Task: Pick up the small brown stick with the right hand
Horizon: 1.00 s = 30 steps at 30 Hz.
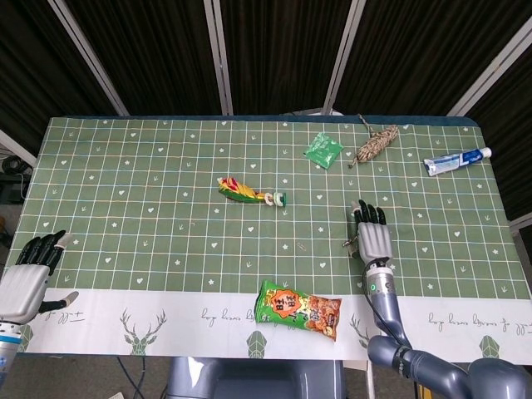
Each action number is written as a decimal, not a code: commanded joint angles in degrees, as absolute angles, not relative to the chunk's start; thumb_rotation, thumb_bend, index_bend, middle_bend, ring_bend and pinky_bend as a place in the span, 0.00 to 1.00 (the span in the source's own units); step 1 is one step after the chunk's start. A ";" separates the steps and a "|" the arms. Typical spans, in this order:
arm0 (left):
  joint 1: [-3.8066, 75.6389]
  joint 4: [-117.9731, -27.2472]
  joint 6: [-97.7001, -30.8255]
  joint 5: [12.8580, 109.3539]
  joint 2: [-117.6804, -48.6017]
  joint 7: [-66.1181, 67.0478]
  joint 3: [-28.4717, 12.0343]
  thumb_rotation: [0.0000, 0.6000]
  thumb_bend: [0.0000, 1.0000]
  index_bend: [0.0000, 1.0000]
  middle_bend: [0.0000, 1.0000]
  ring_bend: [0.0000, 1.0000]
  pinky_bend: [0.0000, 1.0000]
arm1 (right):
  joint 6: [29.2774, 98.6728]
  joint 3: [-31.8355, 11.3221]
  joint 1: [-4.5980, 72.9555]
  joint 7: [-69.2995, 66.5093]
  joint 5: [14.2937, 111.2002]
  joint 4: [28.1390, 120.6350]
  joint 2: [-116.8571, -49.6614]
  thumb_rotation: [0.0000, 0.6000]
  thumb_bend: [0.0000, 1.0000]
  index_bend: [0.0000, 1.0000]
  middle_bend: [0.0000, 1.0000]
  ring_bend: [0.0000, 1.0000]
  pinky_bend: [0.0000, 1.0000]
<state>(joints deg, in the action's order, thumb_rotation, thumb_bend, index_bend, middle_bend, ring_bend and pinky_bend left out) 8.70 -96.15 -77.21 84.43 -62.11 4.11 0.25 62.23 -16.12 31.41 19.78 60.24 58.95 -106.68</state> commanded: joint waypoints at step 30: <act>8.52 -96.62 -77.42 83.72 -62.28 5.02 0.11 1.00 0.12 0.00 0.00 0.00 0.00 | 62.19 -13.06 31.58 17.62 66.73 63.18 -100.77 1.00 0.17 0.39 0.09 0.00 0.03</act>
